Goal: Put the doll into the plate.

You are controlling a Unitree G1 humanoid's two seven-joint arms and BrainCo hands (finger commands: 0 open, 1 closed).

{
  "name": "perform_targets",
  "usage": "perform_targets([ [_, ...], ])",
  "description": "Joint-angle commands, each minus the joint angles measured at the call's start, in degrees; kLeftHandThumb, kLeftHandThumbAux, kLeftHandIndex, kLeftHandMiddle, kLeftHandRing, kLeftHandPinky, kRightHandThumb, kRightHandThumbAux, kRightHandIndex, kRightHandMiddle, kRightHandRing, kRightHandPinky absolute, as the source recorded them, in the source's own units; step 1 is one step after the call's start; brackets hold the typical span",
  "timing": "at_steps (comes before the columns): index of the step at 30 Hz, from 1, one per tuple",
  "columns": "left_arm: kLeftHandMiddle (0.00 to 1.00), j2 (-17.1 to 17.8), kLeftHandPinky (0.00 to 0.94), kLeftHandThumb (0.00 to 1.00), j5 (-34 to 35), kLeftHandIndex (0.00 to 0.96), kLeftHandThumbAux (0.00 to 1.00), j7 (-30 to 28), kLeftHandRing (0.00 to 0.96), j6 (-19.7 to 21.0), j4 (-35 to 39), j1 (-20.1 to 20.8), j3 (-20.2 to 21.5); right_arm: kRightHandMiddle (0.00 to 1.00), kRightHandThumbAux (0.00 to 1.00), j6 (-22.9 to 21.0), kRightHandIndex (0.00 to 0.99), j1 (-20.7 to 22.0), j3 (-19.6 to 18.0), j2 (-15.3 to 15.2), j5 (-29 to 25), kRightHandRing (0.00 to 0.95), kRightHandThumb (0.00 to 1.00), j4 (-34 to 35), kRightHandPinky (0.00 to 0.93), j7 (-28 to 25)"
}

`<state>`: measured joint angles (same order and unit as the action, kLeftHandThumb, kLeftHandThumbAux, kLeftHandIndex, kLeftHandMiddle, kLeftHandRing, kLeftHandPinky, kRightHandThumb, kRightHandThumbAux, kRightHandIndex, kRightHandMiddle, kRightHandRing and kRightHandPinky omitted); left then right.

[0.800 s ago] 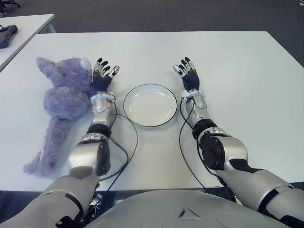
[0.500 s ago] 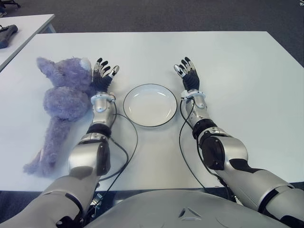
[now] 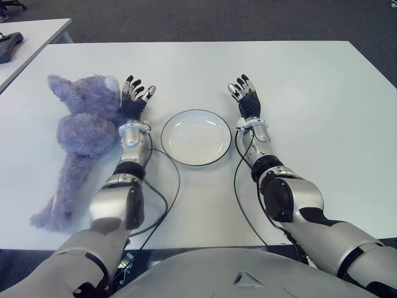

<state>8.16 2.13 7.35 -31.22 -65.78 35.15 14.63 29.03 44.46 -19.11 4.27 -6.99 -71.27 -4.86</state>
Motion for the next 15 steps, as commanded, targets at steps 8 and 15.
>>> perform_targets([
  [8, 0.105, -3.0, 0.115, 0.030, -1.6, 0.046, 0.712, 0.1, 0.108, 3.2, -8.0, -12.4, -1.5, 0.029, 0.690, -5.5, 0.000, -12.2, -0.6, 7.1, 0.0, 0.030, 0.118, -6.6, 0.066, 3.3],
  [15, 0.087, -1.7, 0.104, 0.034, -2.1, 0.025, 0.729, -0.3, 0.090, 1.4, -6.4, -9.3, -2.4, 0.031, 0.680, -6.3, 0.000, -12.2, -0.6, 6.9, 0.1, 0.032, 0.120, -6.7, 0.067, 3.0],
])
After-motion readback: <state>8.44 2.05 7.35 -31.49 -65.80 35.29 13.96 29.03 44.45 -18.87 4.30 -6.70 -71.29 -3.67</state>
